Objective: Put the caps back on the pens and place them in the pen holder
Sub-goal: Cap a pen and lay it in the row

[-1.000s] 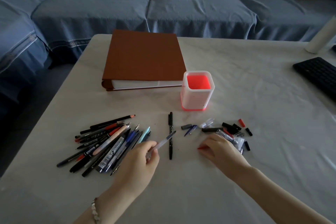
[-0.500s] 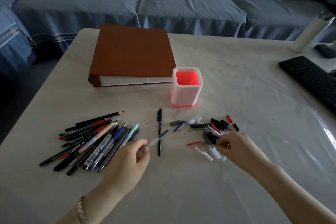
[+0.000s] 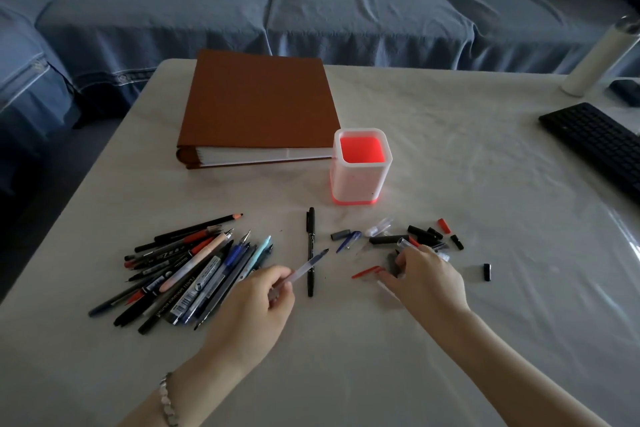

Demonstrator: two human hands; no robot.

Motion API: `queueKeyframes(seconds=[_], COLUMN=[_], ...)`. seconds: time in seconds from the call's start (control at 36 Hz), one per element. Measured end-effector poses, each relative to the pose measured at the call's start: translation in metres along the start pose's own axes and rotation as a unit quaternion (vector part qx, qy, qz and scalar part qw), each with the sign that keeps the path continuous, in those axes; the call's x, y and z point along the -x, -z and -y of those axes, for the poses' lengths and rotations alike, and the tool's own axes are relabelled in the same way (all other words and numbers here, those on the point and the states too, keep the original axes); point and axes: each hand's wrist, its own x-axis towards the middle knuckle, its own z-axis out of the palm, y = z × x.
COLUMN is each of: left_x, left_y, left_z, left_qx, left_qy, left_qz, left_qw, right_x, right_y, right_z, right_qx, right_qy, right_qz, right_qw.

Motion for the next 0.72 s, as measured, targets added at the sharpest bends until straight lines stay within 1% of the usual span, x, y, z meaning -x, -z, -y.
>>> queueKeyframes(seconds=[0.08, 0.22, 0.31, 0.36, 0.47, 0.53, 0.56, 0.58, 0.64, 0.67, 0.72], left_x=[0.0, -0.001, -0.001, -0.001, 0.001, 0.001, 0.001, 0.002, 0.003, 0.003, 0.004], left_y=[0.0, 0.001, 0.0, -0.001, -0.003, -0.003, -0.003, -0.002, -0.001, -0.001, 0.0], left_z=[0.0, 0.001, 0.001, 0.002, 0.002, 0.001, 0.0, -0.001, -0.004, -0.005, -0.006], left_qx=[0.0, 0.002, 0.001, -0.001, 0.005, 0.012, 0.019, 0.027, 0.056, 0.072, 0.093], left_qy=[-0.003, -0.003, 0.001, 0.006, 0.013, 0.015, 0.015, 0.014, 0.002, -0.006, -0.015], left_qz=[-0.004, 0.002, 0.0, 0.003, 0.009, 0.01, 0.009, 0.01, 0.016, 0.022, 0.035], left_qw=[1.0, 1.0, 1.0, 1.0, 1.0, 1.0, 1.0, 0.999, 0.998, 0.997, 0.995], right_x=[-0.003, -0.005, -0.005, -0.004, -0.001, 0.0, 0.001, 0.002, 0.006, 0.009, 0.014], right_y=[-0.001, -0.004, -0.005, -0.007, -0.011, -0.01, -0.008, -0.003, 0.009, 0.014, 0.023], right_z=[0.001, 0.0, -0.001, -0.002, -0.01, -0.012, -0.01, -0.006, 0.004, 0.008, 0.018], right_qx=[-0.007, -0.001, 0.027, 0.024, -0.061, -0.149, -0.221, -0.304, -0.461, -0.52, -0.595], right_qy=[-0.012, -0.008, 0.003, 0.018, 0.028, 0.037, 0.035, 0.025, -0.008, -0.02, -0.023], right_qz=[0.005, 0.003, -0.02, -0.038, -0.055, -0.068, -0.074, -0.072, -0.045, -0.029, -0.001], right_qw=[1.0, 1.0, 0.999, 0.999, 0.996, 0.986, 0.972, 0.95, 0.886, 0.854, 0.803])
